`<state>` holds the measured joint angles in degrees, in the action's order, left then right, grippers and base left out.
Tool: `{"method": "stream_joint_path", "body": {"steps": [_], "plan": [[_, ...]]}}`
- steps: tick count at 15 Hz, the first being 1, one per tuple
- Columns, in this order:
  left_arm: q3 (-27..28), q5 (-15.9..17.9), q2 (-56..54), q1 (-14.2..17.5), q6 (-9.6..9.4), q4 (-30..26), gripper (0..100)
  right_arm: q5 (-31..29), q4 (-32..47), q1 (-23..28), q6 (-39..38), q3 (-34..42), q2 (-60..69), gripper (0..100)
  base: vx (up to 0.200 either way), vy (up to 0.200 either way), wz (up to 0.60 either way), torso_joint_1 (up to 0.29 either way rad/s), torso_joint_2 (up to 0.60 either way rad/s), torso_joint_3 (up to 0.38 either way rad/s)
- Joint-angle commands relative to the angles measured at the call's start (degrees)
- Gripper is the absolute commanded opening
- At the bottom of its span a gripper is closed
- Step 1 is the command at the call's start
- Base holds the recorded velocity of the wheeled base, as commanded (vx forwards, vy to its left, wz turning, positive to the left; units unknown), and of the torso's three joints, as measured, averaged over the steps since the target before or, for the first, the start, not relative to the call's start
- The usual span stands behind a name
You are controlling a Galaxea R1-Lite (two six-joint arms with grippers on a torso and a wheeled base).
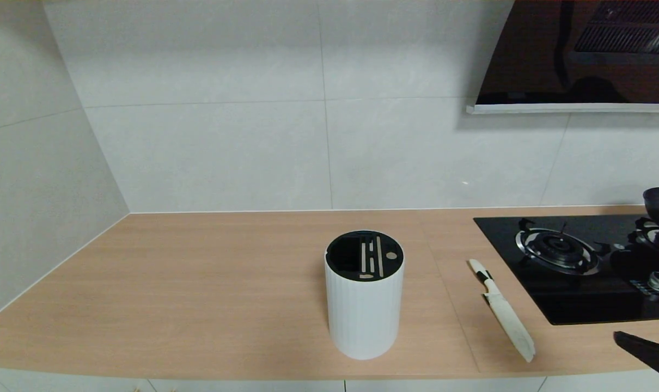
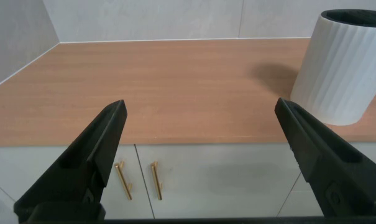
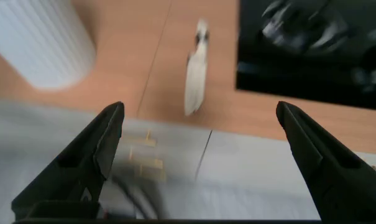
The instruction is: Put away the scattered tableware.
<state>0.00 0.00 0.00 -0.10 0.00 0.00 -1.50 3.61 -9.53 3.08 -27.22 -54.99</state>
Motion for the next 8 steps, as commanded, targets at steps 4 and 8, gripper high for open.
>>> {"method": "stream_joint_path", "body": {"steps": [4, 8], "plan": [[0.0, 0.0, 0.0, 0.0, 0.0, 0.0, 100, 0.1, -0.9, -2.1, 1.1, -12.3, -33.2, 100, 0.0, 0.0, 0.0, 0.0, 0.0, 0.0], [0.0, 0.0, 0.1, 0.0, 0.0, 0.0, 100, -0.4, -10.5, -2.0, 1.1, -13.6, -44.9, 100, 0.0, 0.0, 0.0, 0.0, 0.0, 0.0]]}}
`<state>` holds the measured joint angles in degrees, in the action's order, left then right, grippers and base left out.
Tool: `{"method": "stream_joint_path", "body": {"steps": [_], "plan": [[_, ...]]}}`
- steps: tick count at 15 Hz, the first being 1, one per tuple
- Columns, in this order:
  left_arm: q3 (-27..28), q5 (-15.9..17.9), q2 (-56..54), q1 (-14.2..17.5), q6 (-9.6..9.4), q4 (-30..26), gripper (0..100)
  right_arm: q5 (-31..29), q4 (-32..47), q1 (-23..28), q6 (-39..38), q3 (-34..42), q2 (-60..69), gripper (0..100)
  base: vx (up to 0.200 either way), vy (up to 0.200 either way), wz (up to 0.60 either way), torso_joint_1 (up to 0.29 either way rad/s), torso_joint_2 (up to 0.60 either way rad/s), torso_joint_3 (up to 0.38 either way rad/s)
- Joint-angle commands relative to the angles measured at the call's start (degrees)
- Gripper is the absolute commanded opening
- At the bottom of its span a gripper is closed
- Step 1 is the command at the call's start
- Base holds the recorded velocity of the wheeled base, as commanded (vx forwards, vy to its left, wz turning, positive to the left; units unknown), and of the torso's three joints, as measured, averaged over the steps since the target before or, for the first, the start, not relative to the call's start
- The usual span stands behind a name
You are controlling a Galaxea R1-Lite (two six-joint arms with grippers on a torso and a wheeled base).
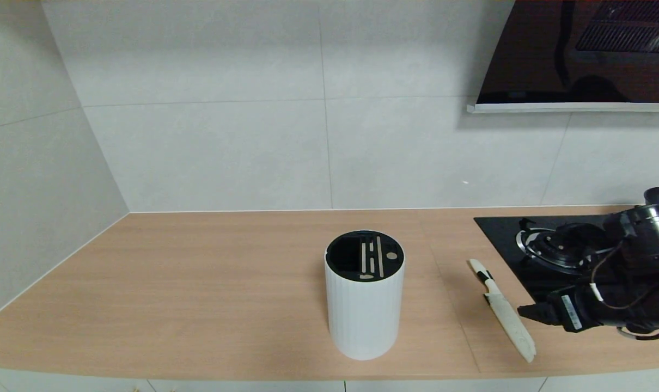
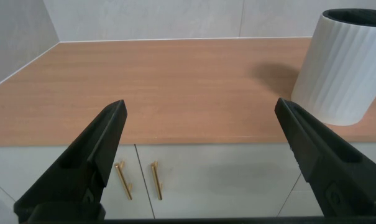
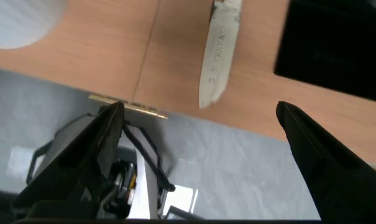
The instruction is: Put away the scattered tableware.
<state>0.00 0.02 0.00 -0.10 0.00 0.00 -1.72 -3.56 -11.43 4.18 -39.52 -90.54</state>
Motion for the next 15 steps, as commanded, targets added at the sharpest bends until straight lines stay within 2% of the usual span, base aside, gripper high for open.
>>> {"method": "stream_joint_path", "body": {"steps": [1, 4, 9, 15], "plan": [[0.0, 0.0, 0.0, 0.0, 0.0, 0.0, 100, -0.2, -5.7, -0.1, 0.0, -1.5, -12.1, 100, 0.0, 0.0, 0.0, 0.0, 0.0, 0.0], [0.0, 0.0, 0.1, 0.0, 0.0, 0.0, 100, -0.2, -16.6, 1.5, -0.4, -1.7, -22.7, 100, 0.0, 0.0, 0.0, 0.0, 0.0, 0.0], [0.0, 0.0, 0.1, 0.0, 0.0, 0.0, 100, -1.5, -30.2, 3.2, -0.6, -1.8, -34.3, 100, 0.0, 0.0, 0.0, 0.0, 0.0, 0.0], [0.0, 0.0, 0.1, 0.0, 0.0, 0.0, 100, -2.2, -37.0, 3.4, -4.4, -4.2, -40.3, 100, 0.0, 0.0, 0.0, 0.0, 0.0, 0.0]]}}
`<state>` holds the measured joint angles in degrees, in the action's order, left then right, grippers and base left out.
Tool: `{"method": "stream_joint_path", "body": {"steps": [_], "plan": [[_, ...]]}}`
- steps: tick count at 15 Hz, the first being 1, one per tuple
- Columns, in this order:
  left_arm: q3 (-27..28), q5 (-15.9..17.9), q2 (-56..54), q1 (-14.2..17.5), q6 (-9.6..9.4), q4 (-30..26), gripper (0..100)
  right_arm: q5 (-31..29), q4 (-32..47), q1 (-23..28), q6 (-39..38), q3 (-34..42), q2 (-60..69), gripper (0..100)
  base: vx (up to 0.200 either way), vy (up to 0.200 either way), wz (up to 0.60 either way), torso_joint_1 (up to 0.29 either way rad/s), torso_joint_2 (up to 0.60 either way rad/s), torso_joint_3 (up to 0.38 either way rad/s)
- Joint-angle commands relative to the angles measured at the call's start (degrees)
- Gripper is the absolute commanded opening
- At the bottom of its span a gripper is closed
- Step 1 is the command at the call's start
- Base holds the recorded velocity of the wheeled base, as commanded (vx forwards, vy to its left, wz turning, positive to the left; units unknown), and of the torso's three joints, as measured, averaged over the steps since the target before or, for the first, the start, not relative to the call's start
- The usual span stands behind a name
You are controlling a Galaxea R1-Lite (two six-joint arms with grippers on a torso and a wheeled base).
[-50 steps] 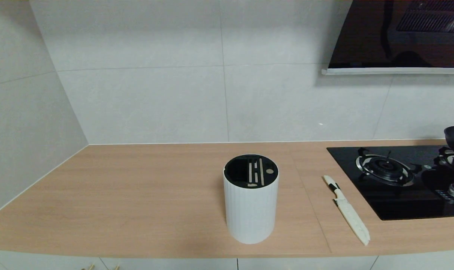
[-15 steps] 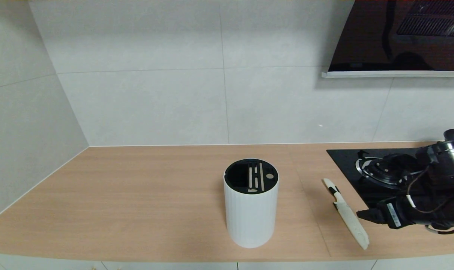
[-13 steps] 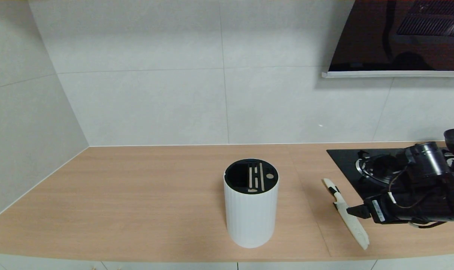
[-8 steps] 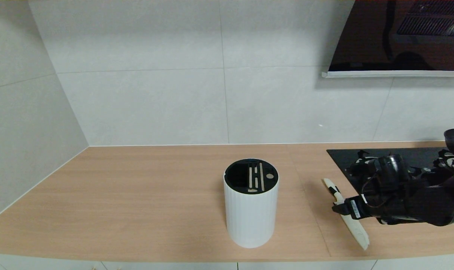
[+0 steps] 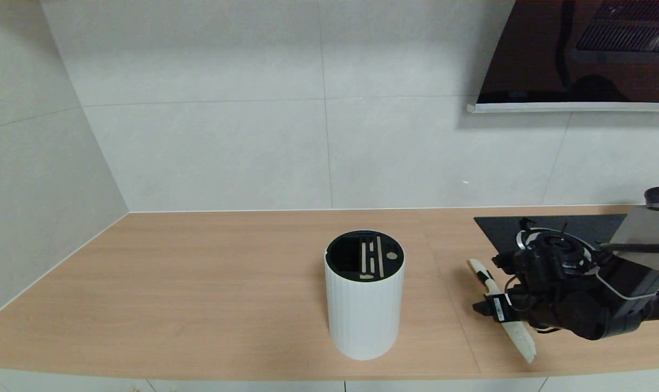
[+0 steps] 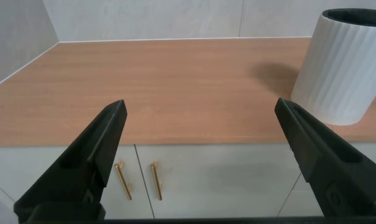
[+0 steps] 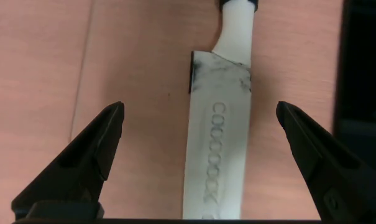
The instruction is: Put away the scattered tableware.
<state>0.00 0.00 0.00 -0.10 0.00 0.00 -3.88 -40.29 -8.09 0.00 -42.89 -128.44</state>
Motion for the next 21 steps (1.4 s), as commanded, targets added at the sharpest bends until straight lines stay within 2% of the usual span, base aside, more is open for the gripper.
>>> {"method": "stream_joint_path", "body": {"steps": [1, 9, 10, 17, 21], "plan": [[0.0, 0.0, 0.1, 0.0, 0.0, 0.0, 100, -0.2, -0.7, 0.6, -0.2, -1.2, -3.0, 100, 0.0, 0.0, 0.0, 0.0, 0.0, 0.0], [0.0, 0.0, 0.0, 0.0, 0.0, 0.0, 100, -2.3, -1.0, 1.2, -1.8, -3.2, -4.4, 100, 0.0, 0.0, 0.0, 0.0, 0.0, 0.0], [0.0, 0.0, 0.1, 0.0, 0.0, 0.0, 100, -2.3, -1.0, 1.4, -1.8, -3.2, -4.5, 0, 0.0, 0.0, 0.0, 0.0, 0.0, 0.0], [0.0, 0.0, 0.1, 0.0, 0.0, 0.0, 100, -2.3, -0.9, 1.5, -1.8, -3.1, -4.2, 0, 0.0, 0.0, 0.0, 0.0, 0.0, 0.0], [0.0, 0.0, 0.1, 0.0, 0.0, 0.0, 100, -2.2, -0.1, 1.5, -3.2, -1.1, 4.3, 0, 0.0, 0.0, 0.0, 0.0, 0.0, 0.0]]}}
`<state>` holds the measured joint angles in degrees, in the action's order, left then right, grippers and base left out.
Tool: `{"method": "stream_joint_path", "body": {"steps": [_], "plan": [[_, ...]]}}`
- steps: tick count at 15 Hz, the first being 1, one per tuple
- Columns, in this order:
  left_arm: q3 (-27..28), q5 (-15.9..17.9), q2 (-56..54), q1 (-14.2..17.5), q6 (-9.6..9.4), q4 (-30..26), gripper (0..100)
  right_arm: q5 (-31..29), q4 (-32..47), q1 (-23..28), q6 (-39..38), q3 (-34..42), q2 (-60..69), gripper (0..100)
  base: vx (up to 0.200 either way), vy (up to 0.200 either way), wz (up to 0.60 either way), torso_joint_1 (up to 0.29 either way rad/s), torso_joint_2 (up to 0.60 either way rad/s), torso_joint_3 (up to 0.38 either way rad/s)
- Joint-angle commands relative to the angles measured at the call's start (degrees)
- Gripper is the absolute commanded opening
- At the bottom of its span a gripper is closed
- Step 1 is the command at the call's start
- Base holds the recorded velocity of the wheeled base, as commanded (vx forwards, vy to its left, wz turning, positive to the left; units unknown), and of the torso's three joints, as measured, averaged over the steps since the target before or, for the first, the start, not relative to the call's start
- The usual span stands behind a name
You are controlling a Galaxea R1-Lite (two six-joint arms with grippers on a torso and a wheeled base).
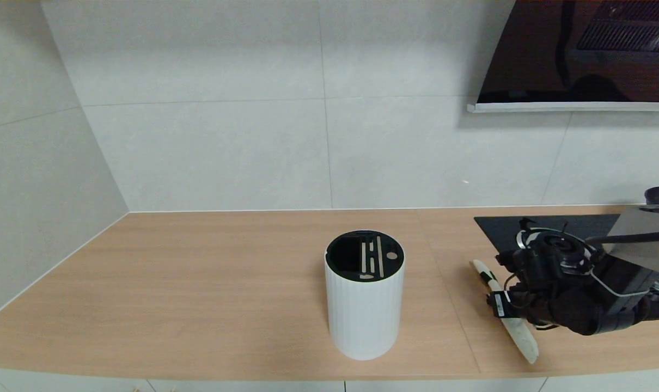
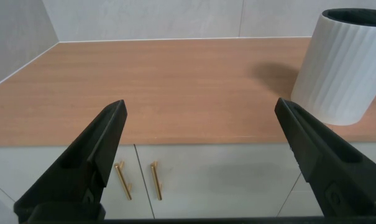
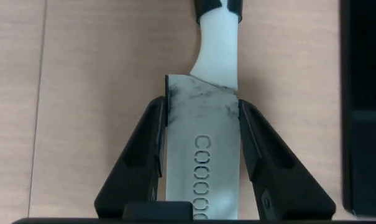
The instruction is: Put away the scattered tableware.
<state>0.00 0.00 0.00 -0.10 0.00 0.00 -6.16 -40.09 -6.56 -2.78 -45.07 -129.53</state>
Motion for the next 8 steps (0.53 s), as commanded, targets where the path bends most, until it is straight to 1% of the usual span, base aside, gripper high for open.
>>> {"method": "stream_joint_path", "body": {"steps": [1, 2, 3, 5, 8], "plan": [[0.0, 0.0, 0.1, 0.0, 0.0, 0.0, 100, 0.3, -0.3, -0.1, -0.4, 2.4, 8.9, 0, 0.0, 0.0, 0.0, 0.0, 0.0, 0.0], [0.0, 0.0, 0.1, 0.0, 0.0, 0.0, 100, 0.4, -0.3, -0.1, -0.4, 3.0, 10.3, 0, 0.0, 0.0, 0.0, 0.0, 0.0, 0.0], [0.0, 0.0, 0.1, 0.0, 0.0, 0.0, 100, 0.5, -0.3, -0.7, -0.5, 4.4, 15.6, 0, 0.0, 0.0, 0.0, 0.0, 0.0, 0.0], [0.0, 0.0, 0.1, 0.0, 0.0, 0.0, 100, 0.5, -0.2, -2.4, -0.6, 6.6, 21.8, 0, 0.0, 0.0, 0.0, 0.0, 0.0, 0.0], [0.0, 0.0, 0.1, 0.0, -0.26, 0.0, 100, 0.4, -0.4, -7.8, -0.5, 9.8, 30.0, 0, 0.0, 0.0, 0.0, 0.0, 0.0, 0.0]]}}
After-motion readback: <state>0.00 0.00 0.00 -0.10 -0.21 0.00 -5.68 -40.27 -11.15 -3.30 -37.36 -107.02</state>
